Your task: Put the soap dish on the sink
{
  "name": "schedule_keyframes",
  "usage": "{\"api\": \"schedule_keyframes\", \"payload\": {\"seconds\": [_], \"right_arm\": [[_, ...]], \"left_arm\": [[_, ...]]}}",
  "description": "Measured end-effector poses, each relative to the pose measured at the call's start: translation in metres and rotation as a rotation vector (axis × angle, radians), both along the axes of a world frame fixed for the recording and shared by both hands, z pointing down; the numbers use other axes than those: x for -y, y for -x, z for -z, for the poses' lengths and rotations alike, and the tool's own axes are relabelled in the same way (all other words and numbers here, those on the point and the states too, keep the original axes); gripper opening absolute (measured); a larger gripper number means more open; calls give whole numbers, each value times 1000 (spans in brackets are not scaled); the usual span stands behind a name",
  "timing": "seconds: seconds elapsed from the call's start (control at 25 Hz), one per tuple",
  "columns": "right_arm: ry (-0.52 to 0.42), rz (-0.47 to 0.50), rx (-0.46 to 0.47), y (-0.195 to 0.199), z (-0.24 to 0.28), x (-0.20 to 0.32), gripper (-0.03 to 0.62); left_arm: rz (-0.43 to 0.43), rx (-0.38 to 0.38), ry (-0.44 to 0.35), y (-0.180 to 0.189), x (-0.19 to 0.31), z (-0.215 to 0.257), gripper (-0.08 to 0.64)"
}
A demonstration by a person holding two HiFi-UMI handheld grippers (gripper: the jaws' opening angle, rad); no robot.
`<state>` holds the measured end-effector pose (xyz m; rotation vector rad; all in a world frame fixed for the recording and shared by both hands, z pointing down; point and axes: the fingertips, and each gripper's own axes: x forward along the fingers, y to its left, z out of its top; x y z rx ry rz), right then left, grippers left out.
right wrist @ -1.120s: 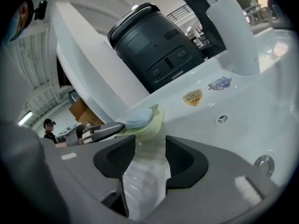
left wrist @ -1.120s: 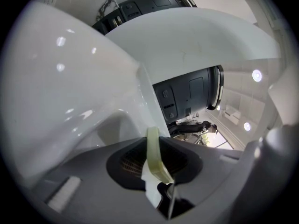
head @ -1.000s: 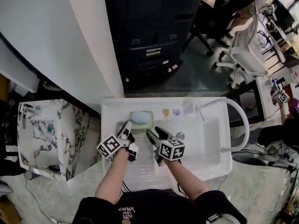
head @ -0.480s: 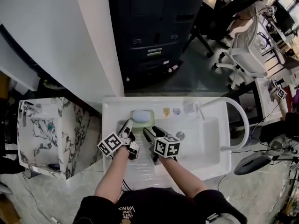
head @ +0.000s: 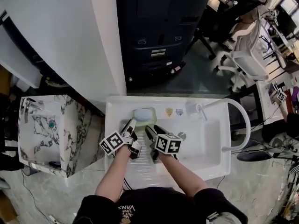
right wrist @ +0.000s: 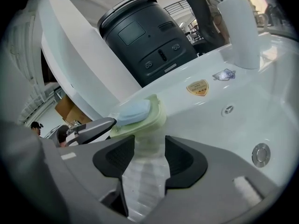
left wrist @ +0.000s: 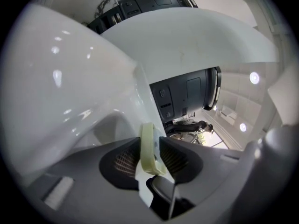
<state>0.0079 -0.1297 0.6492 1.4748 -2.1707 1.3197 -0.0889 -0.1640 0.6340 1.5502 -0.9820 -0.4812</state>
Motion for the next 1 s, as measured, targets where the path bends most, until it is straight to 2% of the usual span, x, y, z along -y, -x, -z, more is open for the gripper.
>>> {"api": "schedule_keyframes", "payload": {"seconds": [0.12, 0.6, 1.0], "right_arm": [[4, -8, 4, 0, 1, 1, 190], [27, -42, 29, 1, -5, 6, 190], [46, -44, 72, 12, -6, 7, 190]], "left_arm": [[-4, 1, 13, -1, -4, 0, 172], [-33, 76, 13, -1, -10, 1, 183], [-103, 222, -22, -2, -20, 3, 267]]}}
